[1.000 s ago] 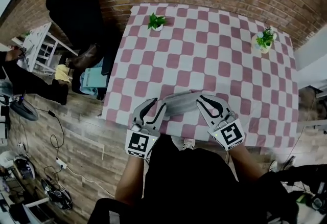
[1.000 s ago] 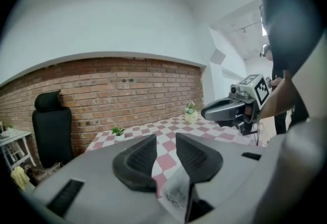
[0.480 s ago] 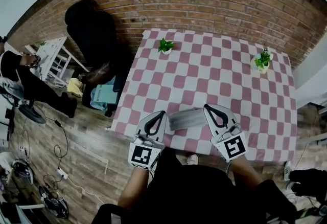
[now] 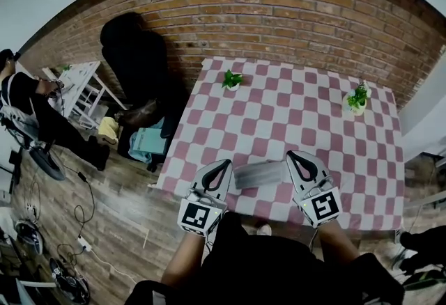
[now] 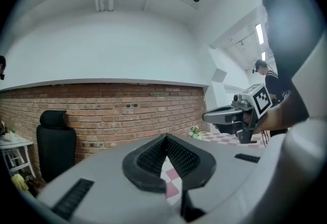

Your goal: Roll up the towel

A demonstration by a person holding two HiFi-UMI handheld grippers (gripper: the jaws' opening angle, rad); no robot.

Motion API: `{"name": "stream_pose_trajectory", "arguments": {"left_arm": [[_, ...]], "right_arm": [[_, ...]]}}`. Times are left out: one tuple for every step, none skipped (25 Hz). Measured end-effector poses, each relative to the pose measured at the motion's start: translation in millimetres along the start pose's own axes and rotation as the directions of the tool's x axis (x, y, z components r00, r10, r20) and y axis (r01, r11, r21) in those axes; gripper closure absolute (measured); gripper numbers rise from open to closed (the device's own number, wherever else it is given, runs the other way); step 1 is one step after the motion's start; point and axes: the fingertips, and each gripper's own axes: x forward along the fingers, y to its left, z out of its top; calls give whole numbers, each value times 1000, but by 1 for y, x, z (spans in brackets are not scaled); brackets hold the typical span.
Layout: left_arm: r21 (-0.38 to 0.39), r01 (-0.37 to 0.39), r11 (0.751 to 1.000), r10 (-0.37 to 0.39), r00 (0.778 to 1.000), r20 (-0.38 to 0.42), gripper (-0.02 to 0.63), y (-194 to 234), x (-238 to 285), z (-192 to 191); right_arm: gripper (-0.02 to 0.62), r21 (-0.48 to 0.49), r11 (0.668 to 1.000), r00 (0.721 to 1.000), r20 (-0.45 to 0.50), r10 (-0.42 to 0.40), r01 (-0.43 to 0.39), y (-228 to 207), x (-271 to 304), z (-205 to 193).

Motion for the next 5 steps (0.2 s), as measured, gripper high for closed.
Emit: {"name": "stream_pose_trajectory", "arguments": {"left_arm": [[3, -2, 1000, 2, 1000, 2, 609, 0, -1, 2], [7, -5, 1000, 5, 1000, -1, 609, 0, -1, 5], [11, -9, 1000, 10, 1000, -5, 609, 0, -1, 7], [15, -14, 1000, 14, 1000, -9, 609, 1, -1, 9], [19, -18, 1000, 18, 1000, -13, 609, 2, -1, 11]], "right_arm": [[597, -2, 1000, 1000, 3, -5, 5, -1, -1, 2], [597, -2, 1000, 1000, 7, -11, 11, -1, -1, 4], [597, 0, 1000, 1000, 12, -16, 16, -2, 0, 5], [597, 2, 1000, 1000, 17, -21, 20, -2, 0, 7], [597, 4, 1000, 999, 22, -25, 25, -3, 0, 9]]}}
